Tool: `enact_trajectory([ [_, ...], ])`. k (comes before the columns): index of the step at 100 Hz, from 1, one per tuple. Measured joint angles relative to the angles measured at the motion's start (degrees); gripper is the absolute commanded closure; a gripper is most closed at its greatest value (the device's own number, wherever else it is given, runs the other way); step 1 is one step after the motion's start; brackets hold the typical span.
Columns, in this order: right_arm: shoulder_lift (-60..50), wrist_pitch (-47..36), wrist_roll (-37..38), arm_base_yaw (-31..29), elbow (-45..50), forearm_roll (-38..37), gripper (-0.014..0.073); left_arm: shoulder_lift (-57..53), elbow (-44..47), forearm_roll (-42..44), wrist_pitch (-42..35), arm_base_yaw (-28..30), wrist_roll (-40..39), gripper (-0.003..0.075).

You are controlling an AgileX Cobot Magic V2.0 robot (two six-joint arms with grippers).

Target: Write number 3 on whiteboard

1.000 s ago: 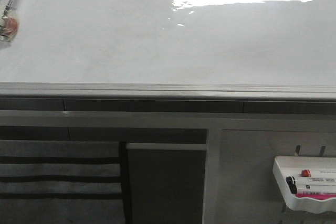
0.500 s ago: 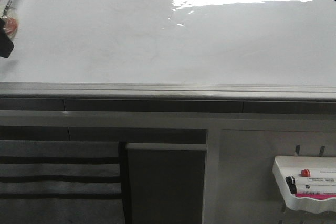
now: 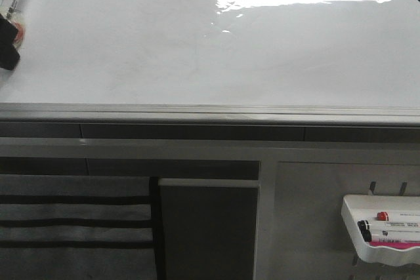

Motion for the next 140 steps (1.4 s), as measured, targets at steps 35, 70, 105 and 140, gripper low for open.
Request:
enact_trajectory([
  [35,0.0,-0.1,0.0,0.0,0.0,-0.1,0.0228,-0.2,0.0,0.0,0.1,0.0,0.0,0.0720],
  [70,-0.7,1.0,-0.1,0.0,-3.7,-2.0,0.0228,-12.0,0.0,0.0,12.9,-2.7,2.9,0.0741],
  [105,8.2,18.0,-1.9,1.7,-16.2,-8.4,0.0228,-17.2,-5.3,-12.3,38.3,-20.3,25.6,0.0741],
  [140,18.3,20.6,-5.2,23.5,-24.0,-17.9,0.0228,-14.0,-7.7,-34.8,44.6,-27.1,51.8,0.0741],
])
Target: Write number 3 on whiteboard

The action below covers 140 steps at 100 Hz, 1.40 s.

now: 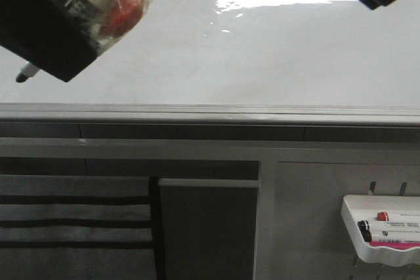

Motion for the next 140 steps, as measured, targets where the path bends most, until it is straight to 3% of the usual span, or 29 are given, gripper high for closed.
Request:
enact_trajectory([
  [21,5.3,-0.9,-1.8,8.3,-5.1,-0.7,0.0228,0.4,0.0,-1.5,0.0,-1.1,3.3,0.0741],
  [56,12.2,-2.0,-2.5,16.3,-13.6,-1.1,0.0228,0.4,0.0,-1.6,0.0,-1.2,3.4,0.0741],
  [79,12.8,-1.6,-3.6,17.3,-15.1,-1.9,0.0238,0.4,-0.2,-1.8,0.0,-1.2,3.7,0.0741],
  [101,12.9,-1.3,-4.9,17.3,-15.2,-2.5,0.0371,0.4,-0.2,-1.8,0.0,-1.2,4.4,0.0741],
  [140,12.9,-1.2,-9.6,18.4,-15.2,-3.0,0.0376,0.4,-0.2,-1.8,-0.2,-1.2,4.8,0.0741],
])
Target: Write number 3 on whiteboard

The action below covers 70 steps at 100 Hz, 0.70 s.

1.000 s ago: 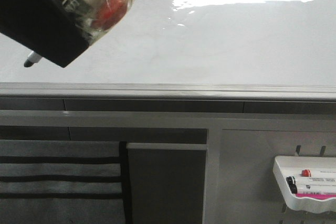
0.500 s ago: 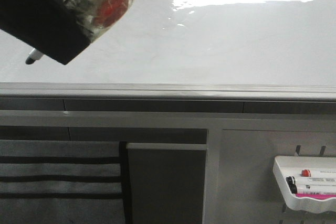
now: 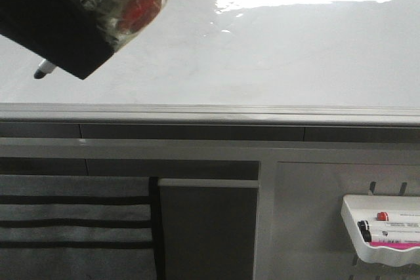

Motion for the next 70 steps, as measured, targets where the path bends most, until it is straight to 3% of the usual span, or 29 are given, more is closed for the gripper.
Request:
enact_trajectory([
  [9,0.0,0.0,-0.2,0.0,0.0,-0.1,0.0411,0.0,0.0,0.0,0.0,0.0,0.0,0.0741],
  [28,0.0,-0.1,-0.3,0.0,0.0,-0.4,0.0573,0.0,0.0,0.0,-0.1,0.0,-0.1,0.0741],
  [55,0.0,-0.2,-0.3,0.0,-0.1,-0.5,0.0606,0.0,0.0,-0.2,-0.1,0.0,-0.7,0.0736],
  [62,0.0,-0.1,-0.3,0.0,-0.1,-0.5,0.0606,0.0,0.0,-0.2,-0.1,0.0,-0.7,0.0687],
  [70,0.0,-0.1,-0.3,0.0,-0.1,-0.6,0.0606,0.0,0.0,-0.2,-0.3,0.0,-0.7,0.0566],
])
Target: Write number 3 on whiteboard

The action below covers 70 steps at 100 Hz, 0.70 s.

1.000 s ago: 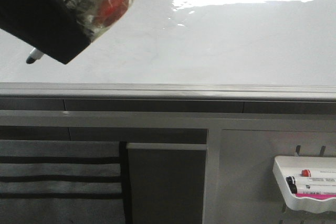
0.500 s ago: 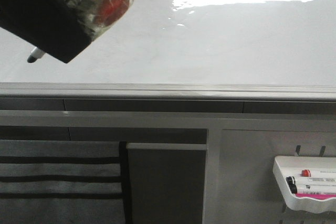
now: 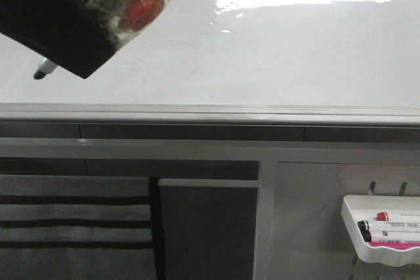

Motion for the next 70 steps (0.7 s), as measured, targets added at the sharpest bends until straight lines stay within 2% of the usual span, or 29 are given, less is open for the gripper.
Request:
enact_trajectory([
  [7,0.0,0.0,0.1,0.0,0.0,-0.2,0.0606,0.0,0.0,0.2,-0.5,0.0,0.4,0.0466],
  [14,0.0,-0.4,2.4,0.0,0.0,-1.7,0.0606,-0.2,0.0,0.2,-2.0,0.8,0.5,0.0414],
  [33,-2.7,-0.8,19.5,-0.2,0.0,-15.4,0.0606,-4.9,0.0,0.2,-5.4,6.5,-1.0,0.0411],
  [41,-5.4,-1.8,26.8,-1.9,1.3,-18.0,0.0606,-7.8,0.5,0.2,-5.9,9.7,-2.5,0.0411],
  [50,-9.1,-4.9,32.5,-6.1,4.7,-18.6,0.0606,-11.1,2.7,0.1,-6.6,13.3,-4.2,0.0411],
  [70,-17.3,-13.8,40.6,-19.9,16.1,-18.8,0.0606,-17.0,11.8,-1.6,-12.0,19.7,-7.3,0.0421],
])
